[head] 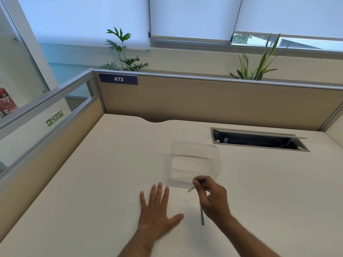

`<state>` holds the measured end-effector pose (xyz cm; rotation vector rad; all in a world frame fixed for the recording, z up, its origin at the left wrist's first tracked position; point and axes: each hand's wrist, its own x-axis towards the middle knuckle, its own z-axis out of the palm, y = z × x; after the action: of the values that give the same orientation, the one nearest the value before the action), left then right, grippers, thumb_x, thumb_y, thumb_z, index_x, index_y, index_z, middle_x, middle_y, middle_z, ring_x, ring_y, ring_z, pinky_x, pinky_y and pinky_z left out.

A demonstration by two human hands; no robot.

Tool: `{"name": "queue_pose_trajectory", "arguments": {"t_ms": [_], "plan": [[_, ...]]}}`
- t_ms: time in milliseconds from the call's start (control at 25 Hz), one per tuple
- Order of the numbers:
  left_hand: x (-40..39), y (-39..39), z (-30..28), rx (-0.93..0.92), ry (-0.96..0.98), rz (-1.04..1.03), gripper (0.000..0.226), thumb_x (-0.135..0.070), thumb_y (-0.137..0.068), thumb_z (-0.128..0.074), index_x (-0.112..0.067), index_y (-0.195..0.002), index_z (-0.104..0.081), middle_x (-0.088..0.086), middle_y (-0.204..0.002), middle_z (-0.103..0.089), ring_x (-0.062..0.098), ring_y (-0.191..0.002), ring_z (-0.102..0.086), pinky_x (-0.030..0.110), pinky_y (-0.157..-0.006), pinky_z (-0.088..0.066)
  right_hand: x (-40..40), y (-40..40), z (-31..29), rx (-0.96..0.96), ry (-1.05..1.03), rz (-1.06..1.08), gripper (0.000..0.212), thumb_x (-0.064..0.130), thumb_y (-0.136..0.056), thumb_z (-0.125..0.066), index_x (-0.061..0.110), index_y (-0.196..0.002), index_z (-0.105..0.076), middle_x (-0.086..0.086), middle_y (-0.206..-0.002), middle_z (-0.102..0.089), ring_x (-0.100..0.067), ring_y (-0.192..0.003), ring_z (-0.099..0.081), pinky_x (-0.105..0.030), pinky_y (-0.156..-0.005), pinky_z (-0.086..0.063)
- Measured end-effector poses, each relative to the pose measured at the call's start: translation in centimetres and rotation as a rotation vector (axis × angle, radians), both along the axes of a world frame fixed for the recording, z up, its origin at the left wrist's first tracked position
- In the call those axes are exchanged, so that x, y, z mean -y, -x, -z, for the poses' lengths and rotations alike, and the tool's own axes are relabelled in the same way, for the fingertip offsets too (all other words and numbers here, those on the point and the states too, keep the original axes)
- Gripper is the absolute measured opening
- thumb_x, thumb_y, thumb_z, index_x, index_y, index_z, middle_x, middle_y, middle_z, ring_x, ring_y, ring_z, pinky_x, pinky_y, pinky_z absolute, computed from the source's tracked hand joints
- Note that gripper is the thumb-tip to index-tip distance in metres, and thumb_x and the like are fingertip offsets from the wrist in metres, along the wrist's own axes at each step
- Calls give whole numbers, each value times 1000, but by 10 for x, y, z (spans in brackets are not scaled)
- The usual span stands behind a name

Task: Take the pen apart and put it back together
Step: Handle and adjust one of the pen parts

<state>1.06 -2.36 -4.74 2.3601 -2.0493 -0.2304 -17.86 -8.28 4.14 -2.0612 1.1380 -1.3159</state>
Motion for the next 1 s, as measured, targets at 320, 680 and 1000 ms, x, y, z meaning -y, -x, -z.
{"name": "queue_pose_trajectory", "arguments": {"t_ms": [320,680,1000], "plan": [[0,-2,2,12,-23,2,111,-95,-67,-3,-27,-153,12,3,-159,26,26,-147,24,64,-110,19,-6,2,18,-236,-133,-61,9,17,-94,-63,25,-91,-58,11,-64,-66,-8,-57,-62,-23,-54,-49],[-1,-1,0,-8,-3,-4,109,-93,-69,-7,-26,-153,12,5,-161,23,27,-147,24,64,-111,18,-3,5,12,-108,-52,-1,7,16,-92,-63,23,-91,-61,10,-73,-70,-5,-67,-66,-29,-61,-56],[4,7,-7,-174,72,-18,93,-85,-72,-33,-37,-151,-20,-9,-162,-17,15,-150,-4,55,-114,13,-3,4,0,-30,-19,8,4,23,-90,-60,27,-88,-59,13,-71,-69,-3,-67,-65,-19,-62,-54]]}}
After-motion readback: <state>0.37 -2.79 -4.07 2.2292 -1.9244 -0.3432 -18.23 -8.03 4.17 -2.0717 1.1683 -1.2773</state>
